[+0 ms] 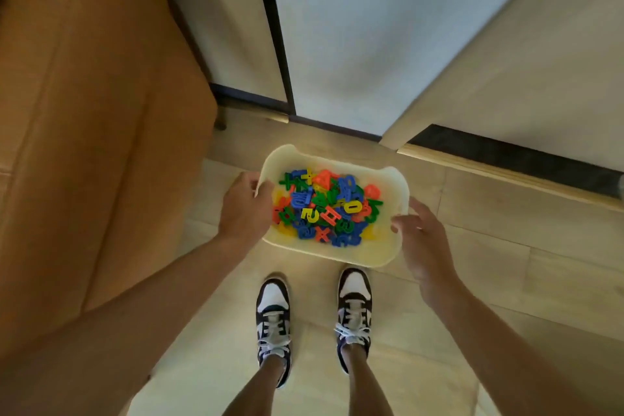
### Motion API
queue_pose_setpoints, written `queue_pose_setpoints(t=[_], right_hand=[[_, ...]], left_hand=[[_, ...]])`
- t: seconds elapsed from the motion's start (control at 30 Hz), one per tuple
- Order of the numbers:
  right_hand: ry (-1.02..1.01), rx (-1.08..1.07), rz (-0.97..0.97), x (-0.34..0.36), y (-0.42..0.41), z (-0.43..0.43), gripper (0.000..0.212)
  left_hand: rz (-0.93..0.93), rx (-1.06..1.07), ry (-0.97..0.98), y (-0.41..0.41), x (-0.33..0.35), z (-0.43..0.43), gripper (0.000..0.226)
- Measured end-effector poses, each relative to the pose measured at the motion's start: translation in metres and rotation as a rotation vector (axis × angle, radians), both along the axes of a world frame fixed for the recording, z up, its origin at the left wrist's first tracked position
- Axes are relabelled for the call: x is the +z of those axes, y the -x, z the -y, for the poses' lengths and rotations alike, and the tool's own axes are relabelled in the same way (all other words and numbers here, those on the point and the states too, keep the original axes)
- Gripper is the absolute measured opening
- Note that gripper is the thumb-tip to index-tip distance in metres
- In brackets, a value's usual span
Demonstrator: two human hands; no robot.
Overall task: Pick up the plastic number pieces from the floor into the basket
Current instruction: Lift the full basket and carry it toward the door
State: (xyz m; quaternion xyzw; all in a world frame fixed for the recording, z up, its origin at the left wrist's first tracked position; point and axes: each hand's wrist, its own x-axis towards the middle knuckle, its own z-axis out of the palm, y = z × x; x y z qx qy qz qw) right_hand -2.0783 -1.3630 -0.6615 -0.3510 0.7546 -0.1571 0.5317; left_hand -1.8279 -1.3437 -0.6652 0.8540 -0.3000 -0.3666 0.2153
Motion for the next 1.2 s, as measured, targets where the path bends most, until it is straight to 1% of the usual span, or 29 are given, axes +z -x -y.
queue_pose_setpoints(t=[0.17, 0.3, 0.43, 0.5, 0.6, 0.8, 1.0, 1.2], right_hand=[[0.02, 0.017, 0.015, -0.112, -0.008, 0.058, 0.048], [-0.001, 0.014, 0.031, -0.185, -0.019, 0.099, 0.05], [0.016, 0.067, 0.007, -0.224, -0.025, 0.122, 0.05], [0.002, 0.088, 0.008, -0.241, -0.027, 0.132, 0.051], [-0.003, 0.09, 0.018, -0.258, -0.03, 0.143, 0.052], [0.033, 0.055, 0.02, -0.275, -0.033, 0.156, 0.045], [0.031, 0.052, 0.009, -0.284, -0.031, 0.16, 0.05], [0.031, 0.054, 0.017, -0.288, -0.028, 0.168, 0.053]], left_hand=[[0.005, -0.049, -0.042, -0.012, -0.101, 0.055, 0.031], [0.013, -0.064, -0.042, -0.02, -0.169, 0.091, 0.025], [0.006, -0.037, -0.076, -0.024, -0.21, 0.109, 0.028], [0.004, -0.022, -0.085, -0.028, -0.226, 0.119, 0.034], [0.001, -0.011, -0.094, -0.032, -0.243, 0.136, 0.038], [-0.034, -0.022, -0.1, -0.03, -0.258, 0.153, 0.025], [-0.072, -0.036, -0.076, -0.027, -0.267, 0.161, 0.031], [-0.071, -0.07, -0.06, -0.026, -0.273, 0.166, 0.03]])
